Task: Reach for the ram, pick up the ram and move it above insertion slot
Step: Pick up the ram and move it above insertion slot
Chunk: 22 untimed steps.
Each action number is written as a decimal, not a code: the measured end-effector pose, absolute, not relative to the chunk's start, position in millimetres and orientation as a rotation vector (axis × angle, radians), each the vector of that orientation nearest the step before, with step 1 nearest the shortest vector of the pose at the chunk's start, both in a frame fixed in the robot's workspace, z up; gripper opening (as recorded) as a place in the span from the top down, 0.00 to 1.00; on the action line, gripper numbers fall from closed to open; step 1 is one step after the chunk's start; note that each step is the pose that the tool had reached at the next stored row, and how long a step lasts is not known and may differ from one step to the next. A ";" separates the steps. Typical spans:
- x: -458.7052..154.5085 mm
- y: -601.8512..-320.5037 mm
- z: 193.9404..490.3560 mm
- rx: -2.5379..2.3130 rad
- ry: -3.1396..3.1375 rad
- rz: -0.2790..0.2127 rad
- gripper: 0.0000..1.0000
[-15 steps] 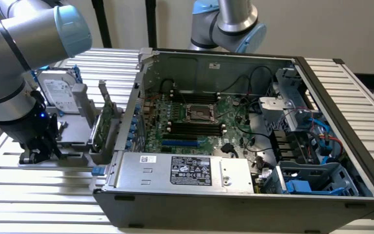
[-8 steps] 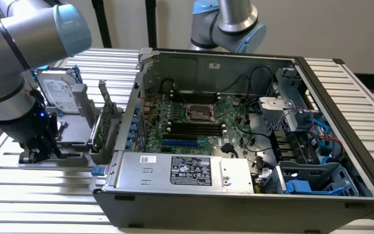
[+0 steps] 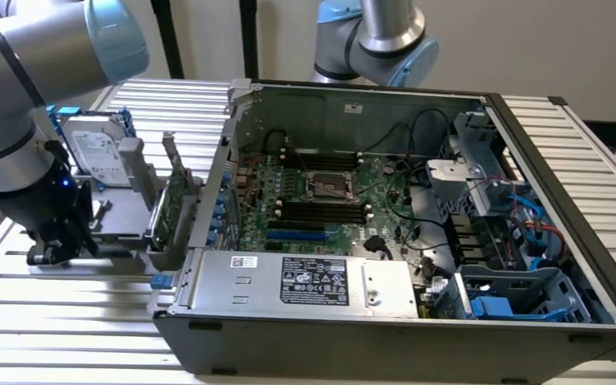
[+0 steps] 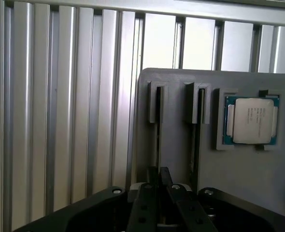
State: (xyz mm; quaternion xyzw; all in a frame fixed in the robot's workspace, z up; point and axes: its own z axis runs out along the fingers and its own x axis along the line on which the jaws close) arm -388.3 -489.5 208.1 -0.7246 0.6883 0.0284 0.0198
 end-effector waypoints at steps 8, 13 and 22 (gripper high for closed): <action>-388.3 -489.8 225.8 -2.249 2.136 0.090 0.86; -387.2 -490.3 247.7 -2.250 2.137 0.093 0.86; -368.1 -490.2 288.7 -2.251 2.138 0.095 0.86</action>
